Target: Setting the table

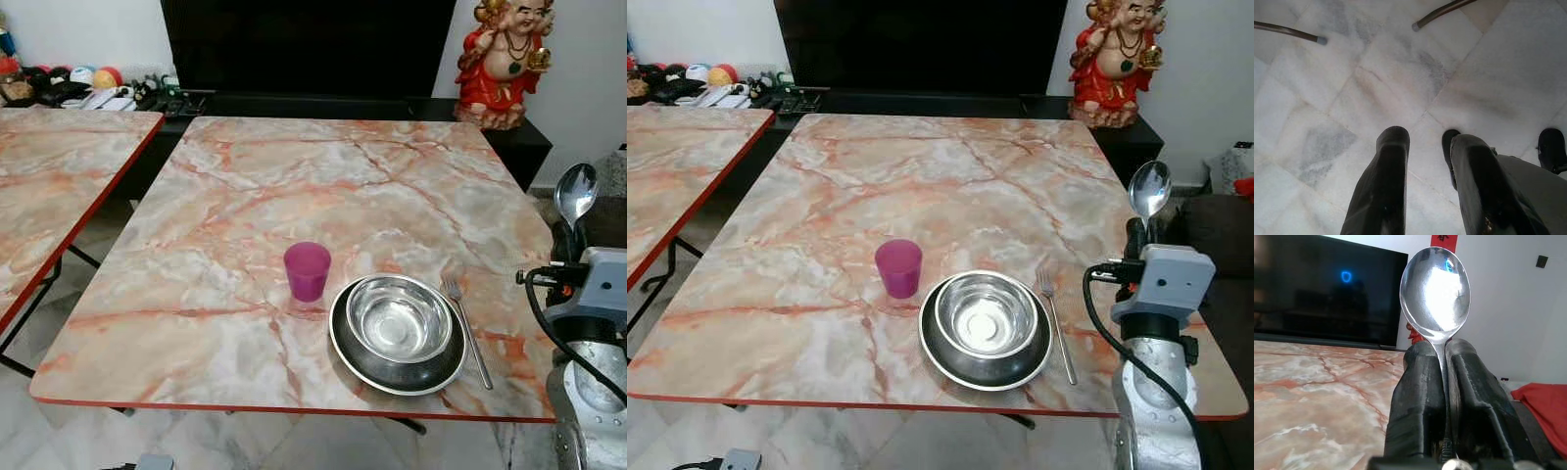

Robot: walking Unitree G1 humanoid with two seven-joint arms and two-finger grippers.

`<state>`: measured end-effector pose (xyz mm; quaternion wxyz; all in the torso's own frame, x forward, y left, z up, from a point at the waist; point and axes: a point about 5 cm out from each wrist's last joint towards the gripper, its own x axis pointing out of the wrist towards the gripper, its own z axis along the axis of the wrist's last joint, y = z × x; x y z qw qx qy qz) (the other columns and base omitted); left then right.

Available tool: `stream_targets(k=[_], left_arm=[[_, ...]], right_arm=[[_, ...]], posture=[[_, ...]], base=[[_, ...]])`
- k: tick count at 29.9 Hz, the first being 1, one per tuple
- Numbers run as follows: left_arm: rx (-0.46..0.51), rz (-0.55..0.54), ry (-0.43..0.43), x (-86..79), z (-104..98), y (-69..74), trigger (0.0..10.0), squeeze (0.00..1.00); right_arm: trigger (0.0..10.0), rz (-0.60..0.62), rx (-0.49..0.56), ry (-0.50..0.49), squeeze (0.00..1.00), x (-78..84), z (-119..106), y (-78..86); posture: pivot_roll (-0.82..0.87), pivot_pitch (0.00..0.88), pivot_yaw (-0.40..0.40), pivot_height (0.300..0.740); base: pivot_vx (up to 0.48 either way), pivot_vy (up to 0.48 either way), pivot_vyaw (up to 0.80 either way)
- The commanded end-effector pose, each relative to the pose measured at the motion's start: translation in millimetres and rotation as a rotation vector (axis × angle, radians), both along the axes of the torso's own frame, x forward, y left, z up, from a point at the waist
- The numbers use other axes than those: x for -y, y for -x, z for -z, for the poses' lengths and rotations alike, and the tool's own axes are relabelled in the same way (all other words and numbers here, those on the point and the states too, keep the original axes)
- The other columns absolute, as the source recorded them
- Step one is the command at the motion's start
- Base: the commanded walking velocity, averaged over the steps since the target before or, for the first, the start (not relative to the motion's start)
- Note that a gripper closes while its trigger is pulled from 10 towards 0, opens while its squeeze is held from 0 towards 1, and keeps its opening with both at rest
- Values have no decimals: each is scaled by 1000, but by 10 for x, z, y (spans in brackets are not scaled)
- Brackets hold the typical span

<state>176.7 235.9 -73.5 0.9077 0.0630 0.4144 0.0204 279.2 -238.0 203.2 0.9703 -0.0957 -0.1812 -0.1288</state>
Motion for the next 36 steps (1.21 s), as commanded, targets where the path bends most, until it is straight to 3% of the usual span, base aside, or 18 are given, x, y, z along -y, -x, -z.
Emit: stream_targets(k=[1, 9, 23, 29, 31, 32, 36], left_arm=[[-38, 2, -6, -14, 43, 89, 10000, 0], [-34, -4, -6, -23, 39, 86, 10000, 0], [-18, 0, 4, -1, 30, 65, 10000, 0], [-16, 3, 5, 5, 28, 57, 10000, 0], [-17, 4, 5, 6, 28, 55, 10000, 0], [-20, 5, 5, 4, 30, 58, 10000, 0], [-24, 10, 5, 4, 31, 58, 10000, 0]], right_arm=[[10000, 6, -14, 9, 0, 25, 12, -1], [10000, -5, -28, 3, 0, -19, 51, -24], [10000, 55, -62, 28, 0, 152, 64, 16], [10000, 60, -148, 76, 0, 195, 128, 32], [10000, 64, -214, 111, 0, 281, 155, 63], [10000, 55, -311, 129, 0, 376, 217, 95], [10000, 9, -421, 120, 0, 443, 312, 126]], posture=[[-114, 99, -3, 740], [-108, 99, -5, 740], [-121, 102, -5, 740], [-124, 105, -4, 740], [-130, 106, -4, 740], [-136, 108, -2, 740], [-138, 108, 0, 740]], base=[[266, 0, 0], [309, 0, 0], [0, 0, 0], [0, 0, 0], [0, 0, 0], [0, 0, 0], [0, 0, 0]])
